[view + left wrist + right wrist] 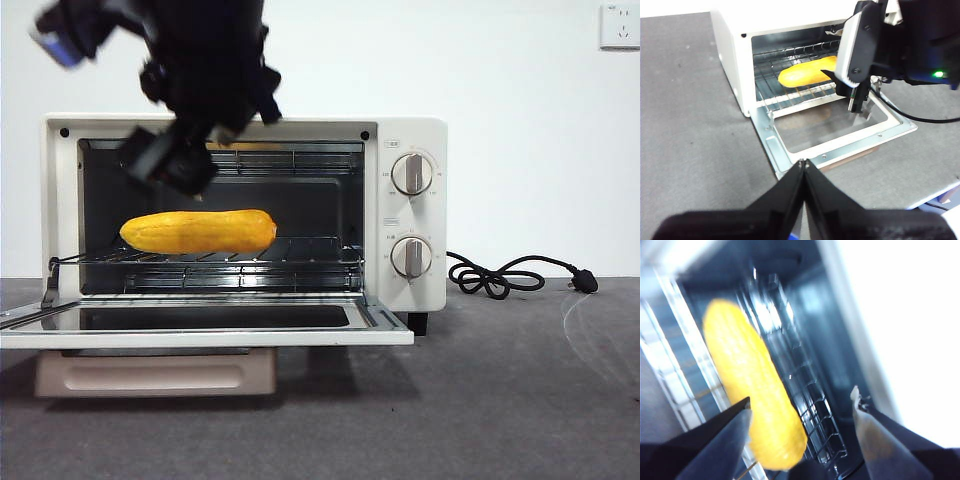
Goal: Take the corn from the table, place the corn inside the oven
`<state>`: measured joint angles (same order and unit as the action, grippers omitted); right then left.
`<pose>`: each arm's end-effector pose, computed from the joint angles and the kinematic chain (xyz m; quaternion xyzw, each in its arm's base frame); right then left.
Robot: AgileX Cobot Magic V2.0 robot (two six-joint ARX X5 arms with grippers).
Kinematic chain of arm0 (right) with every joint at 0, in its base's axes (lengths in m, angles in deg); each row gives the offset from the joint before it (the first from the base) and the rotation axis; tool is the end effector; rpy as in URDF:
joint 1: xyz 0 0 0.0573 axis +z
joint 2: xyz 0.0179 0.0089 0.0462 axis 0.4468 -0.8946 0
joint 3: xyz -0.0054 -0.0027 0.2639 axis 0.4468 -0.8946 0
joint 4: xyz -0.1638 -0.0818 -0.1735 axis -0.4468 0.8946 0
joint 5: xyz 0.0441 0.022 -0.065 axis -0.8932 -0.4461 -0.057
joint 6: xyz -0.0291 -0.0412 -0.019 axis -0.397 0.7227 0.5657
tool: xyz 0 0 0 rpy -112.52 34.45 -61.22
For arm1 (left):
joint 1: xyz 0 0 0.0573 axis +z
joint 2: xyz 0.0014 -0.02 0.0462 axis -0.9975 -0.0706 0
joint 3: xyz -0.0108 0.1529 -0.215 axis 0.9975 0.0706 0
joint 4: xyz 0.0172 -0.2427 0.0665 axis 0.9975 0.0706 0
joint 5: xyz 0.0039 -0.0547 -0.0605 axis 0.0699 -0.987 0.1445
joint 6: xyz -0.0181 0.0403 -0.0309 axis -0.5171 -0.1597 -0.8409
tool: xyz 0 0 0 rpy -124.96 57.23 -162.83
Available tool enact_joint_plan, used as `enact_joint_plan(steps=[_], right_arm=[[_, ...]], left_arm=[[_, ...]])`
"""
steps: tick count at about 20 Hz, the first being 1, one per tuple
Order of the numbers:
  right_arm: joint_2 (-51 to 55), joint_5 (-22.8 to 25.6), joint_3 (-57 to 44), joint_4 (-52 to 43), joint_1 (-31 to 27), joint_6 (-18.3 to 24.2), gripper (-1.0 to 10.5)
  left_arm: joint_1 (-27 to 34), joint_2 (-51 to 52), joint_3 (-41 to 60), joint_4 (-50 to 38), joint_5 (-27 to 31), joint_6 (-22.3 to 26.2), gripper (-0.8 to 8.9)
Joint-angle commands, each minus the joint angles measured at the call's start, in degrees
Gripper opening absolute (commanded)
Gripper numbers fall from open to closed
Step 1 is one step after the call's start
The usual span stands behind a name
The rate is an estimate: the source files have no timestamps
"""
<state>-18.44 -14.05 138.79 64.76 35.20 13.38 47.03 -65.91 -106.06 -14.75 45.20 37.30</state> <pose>0.2141 0.3578 0.2392 -0.5210 0.0989 0.2165 0.8197 -0.0036 0.0116 0.3202 -0.0072 0.2312 -0.1898 0.9542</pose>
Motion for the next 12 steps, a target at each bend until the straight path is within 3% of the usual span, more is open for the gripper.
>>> enact_joint_plan(steps=[1, 3, 6, 8, 12], right_arm=[[1.95, 0.15, -0.17, 2.01, 1.90, -3.89, 3.4], [3.96, 0.00, -0.17, 6.32, 3.78, -7.72, 3.4], [7.98, -0.11, -0.17, 16.15, 7.34, -17.42, 3.4], [11.08, -0.11, -0.17, 21.59, 9.51, -21.73, 2.4], [18.21, -0.35, -0.17, 29.97, 13.70, -26.36, 0.8]], left_arm=[[-0.61, 0.20, 0.28, -0.63, 0.37, -0.35, -0.08], [-1.18, 0.20, 0.26, -0.83, 2.38, -0.35, -0.08], [-2.49, 0.13, 0.28, -2.19, 4.70, -0.28, -0.08], [-3.91, -0.04, 0.28, -5.55, 4.68, -0.07, -0.08], [-8.35, -2.62, 0.28, -12.02, 4.66, 2.99, -0.08]])
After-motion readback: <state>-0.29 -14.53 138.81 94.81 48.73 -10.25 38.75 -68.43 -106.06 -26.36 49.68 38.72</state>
